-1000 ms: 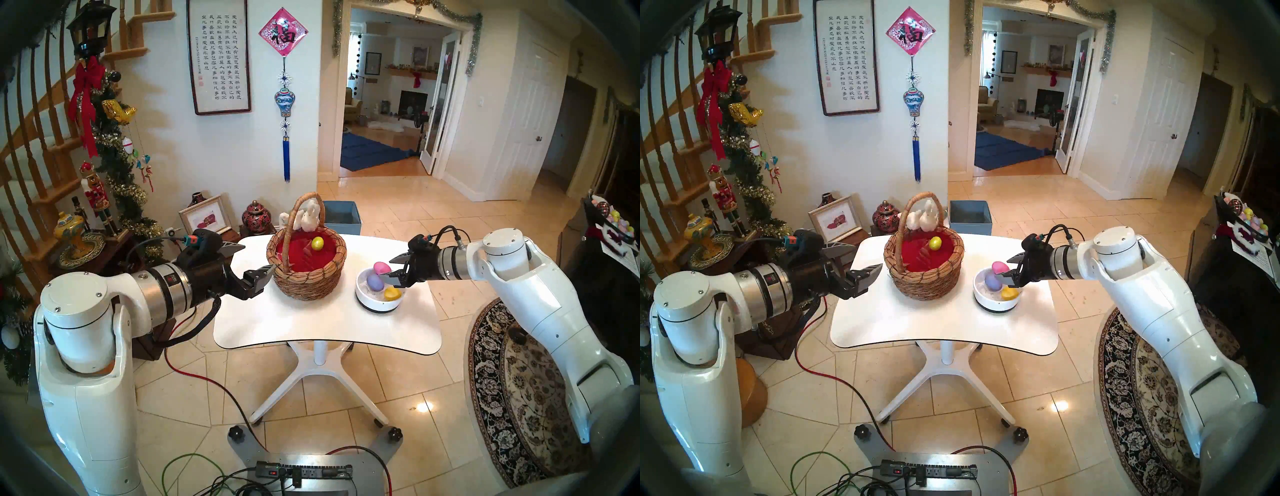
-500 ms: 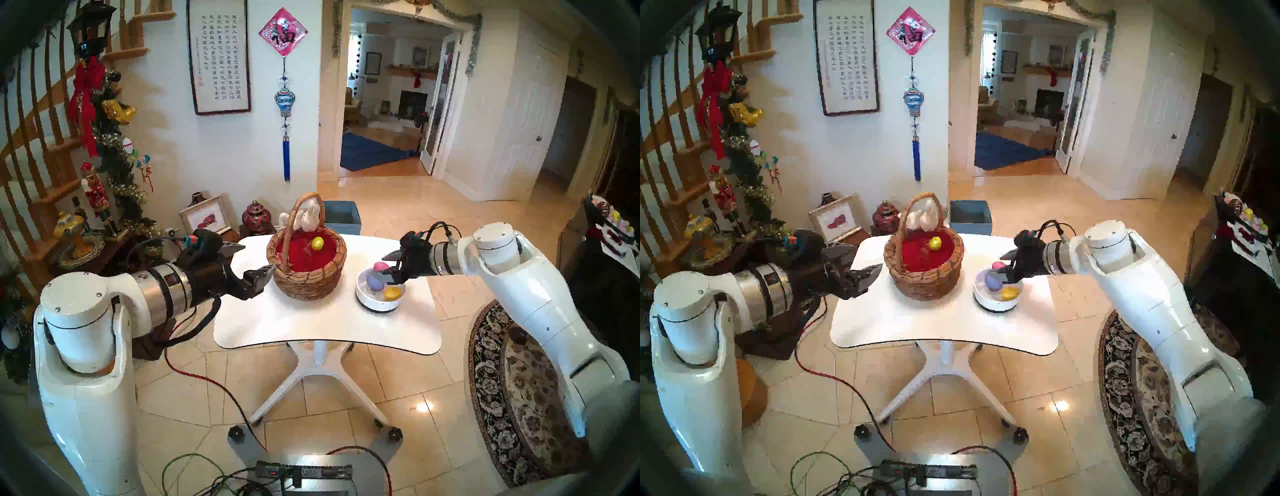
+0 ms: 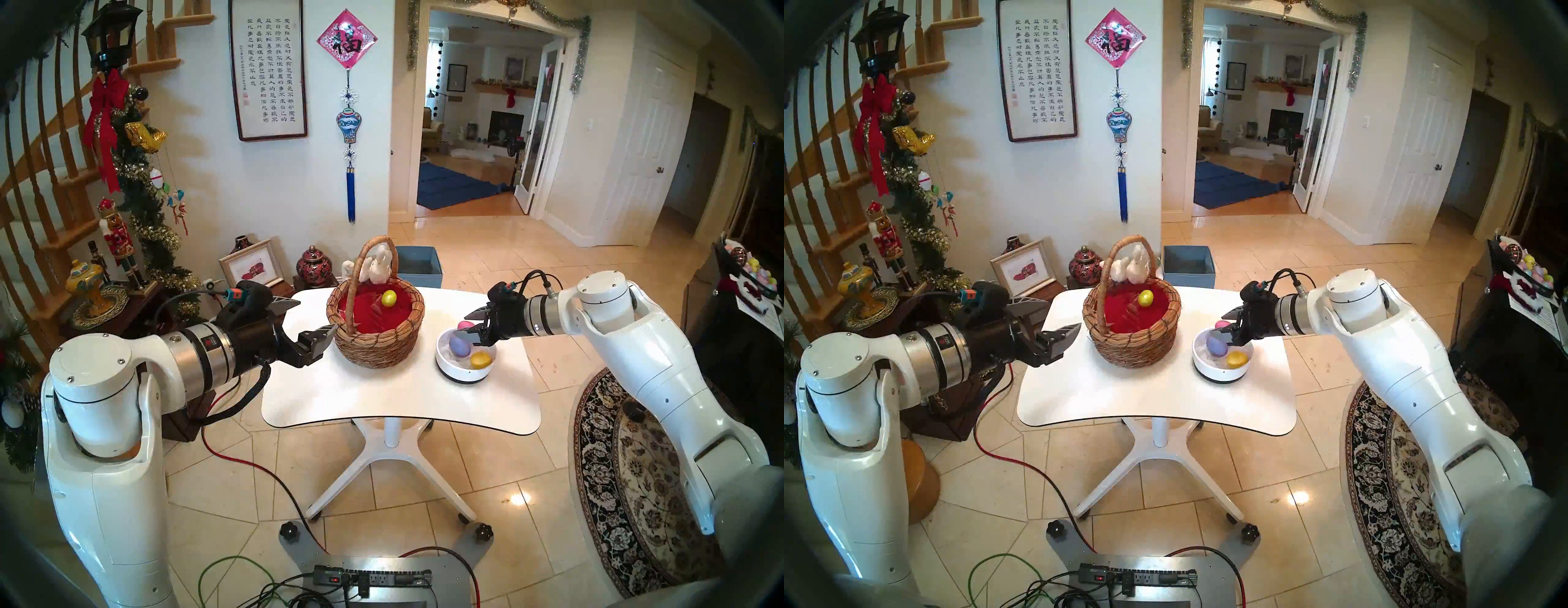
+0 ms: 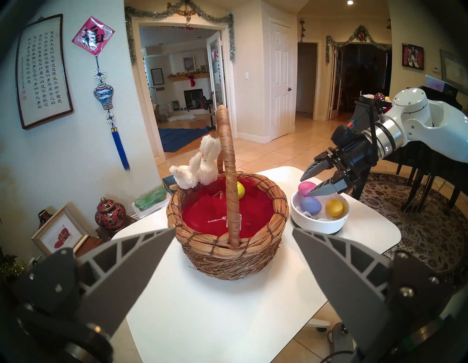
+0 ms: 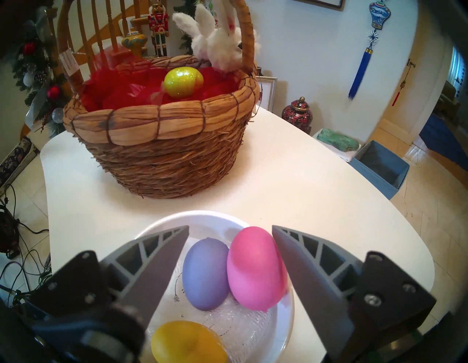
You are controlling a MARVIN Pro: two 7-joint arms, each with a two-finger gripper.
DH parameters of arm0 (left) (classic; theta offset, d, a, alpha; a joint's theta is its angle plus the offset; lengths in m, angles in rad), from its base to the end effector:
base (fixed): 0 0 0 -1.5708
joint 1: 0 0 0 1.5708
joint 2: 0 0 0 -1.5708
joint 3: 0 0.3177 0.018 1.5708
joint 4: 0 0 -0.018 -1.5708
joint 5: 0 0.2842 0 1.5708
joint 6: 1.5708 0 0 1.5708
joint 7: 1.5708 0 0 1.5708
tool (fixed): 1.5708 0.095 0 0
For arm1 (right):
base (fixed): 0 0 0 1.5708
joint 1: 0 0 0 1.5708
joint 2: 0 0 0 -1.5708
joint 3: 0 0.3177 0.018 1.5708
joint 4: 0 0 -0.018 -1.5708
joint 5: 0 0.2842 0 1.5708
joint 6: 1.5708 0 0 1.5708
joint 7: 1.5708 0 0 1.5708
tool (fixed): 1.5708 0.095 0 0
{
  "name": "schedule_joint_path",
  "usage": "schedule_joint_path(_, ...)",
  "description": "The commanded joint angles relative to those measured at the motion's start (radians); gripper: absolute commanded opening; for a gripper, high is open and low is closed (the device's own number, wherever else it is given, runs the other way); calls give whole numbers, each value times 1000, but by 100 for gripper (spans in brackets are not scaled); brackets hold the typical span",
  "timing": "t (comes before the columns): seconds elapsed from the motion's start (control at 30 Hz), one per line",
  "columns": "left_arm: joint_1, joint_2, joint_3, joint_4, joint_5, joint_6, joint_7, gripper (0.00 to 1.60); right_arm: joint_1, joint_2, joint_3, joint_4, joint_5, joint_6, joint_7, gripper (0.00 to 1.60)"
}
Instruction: Put easter egg into basket
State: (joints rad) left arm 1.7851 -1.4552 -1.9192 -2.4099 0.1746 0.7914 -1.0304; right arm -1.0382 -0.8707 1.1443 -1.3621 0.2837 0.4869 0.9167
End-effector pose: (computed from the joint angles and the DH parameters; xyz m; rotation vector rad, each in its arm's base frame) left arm 0.2563 0.0402 -0.1798 2.2139 -0.7554 1.6523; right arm 0.4682 -0.1002 -0.2476 -2.2106 -1.1737 -1.1550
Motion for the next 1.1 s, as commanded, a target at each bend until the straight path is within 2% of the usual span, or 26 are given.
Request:
schedule_joint_path(0.0, -2, 1, 2, -5, 0, 0, 0, 160, 13, 1, 13, -2, 3, 4, -5, 119)
schedule_joint_path(0.13, -2, 1, 2, -5, 0, 0, 0, 160, 13, 2, 12, -1, -1, 11, -6, 117)
schedule_joint_path(0.23, -2, 1, 2, -5, 0, 0, 0, 160, 12, 2, 11, 1, -4, 15, -6, 107)
schedule_joint_path(0.33, -2, 1, 2, -5, 0, 0, 0, 160, 12, 1, 11, 2, -4, 19, -6, 105)
schedule_joint_path(0.57, -2, 1, 2, -5, 0, 0, 0, 160, 14, -2, 10, 11, -4, 21, -3, 109)
schedule_joint_path(0.8, -2, 1, 2, -5, 0, 0, 0, 160, 13, -2, 11, 8, -4, 18, -4, 105)
schedule_joint_path(1.07, -2, 1, 2, -5, 0, 0, 0, 160, 11, 16, 2, -14, -28, 9, -19, 118)
